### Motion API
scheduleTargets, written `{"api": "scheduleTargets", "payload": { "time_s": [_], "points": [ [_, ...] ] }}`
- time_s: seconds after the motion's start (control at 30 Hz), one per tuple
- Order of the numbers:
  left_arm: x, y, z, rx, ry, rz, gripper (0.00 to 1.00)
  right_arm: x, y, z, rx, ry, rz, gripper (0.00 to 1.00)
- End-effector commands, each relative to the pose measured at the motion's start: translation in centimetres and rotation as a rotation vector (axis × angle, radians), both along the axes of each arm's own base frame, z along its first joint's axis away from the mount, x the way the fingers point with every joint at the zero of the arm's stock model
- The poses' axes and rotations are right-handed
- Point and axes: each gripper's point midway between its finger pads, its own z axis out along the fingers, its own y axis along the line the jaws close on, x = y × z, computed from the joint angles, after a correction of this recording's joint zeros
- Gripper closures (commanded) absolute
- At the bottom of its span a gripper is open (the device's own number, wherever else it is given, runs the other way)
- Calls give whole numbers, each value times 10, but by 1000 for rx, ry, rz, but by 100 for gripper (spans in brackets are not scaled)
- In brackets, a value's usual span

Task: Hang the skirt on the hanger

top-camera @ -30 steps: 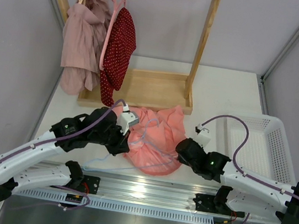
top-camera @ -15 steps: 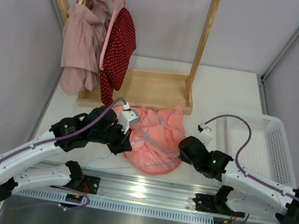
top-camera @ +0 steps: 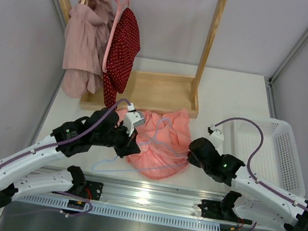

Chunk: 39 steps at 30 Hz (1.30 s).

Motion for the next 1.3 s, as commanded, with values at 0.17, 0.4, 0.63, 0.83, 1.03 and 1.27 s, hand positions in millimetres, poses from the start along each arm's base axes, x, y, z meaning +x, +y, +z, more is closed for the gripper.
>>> {"api": "scheduleTargets", "payload": {
  "time_s": [0.17, 0.4, 0.63, 0.83, 1.03, 1.27],
  "points": [
    [14, -14, 23, -118, -97, 23, 100, 15, 1, 29, 66, -47, 5, 100],
    [11, -20, 16, -132, -87, -7, 100, 20, -4, 28, 98, -36, 6, 100],
    [16, -26, 23, -181, -119, 1, 100, 24, -3, 32, 133, -28, 29, 100],
    [30, -23, 39, -231, -213, 79, 100, 24, -5, 29, 152, -9, 33, 100],
    [32, -26, 44, -289, -263, 77, 100, 26, -2, 25, 192, 24, 57, 100],
    [32, -38, 49, -332, -342, 30, 100, 32, -4, 25, 230, 54, 53, 100]
  ]
}}
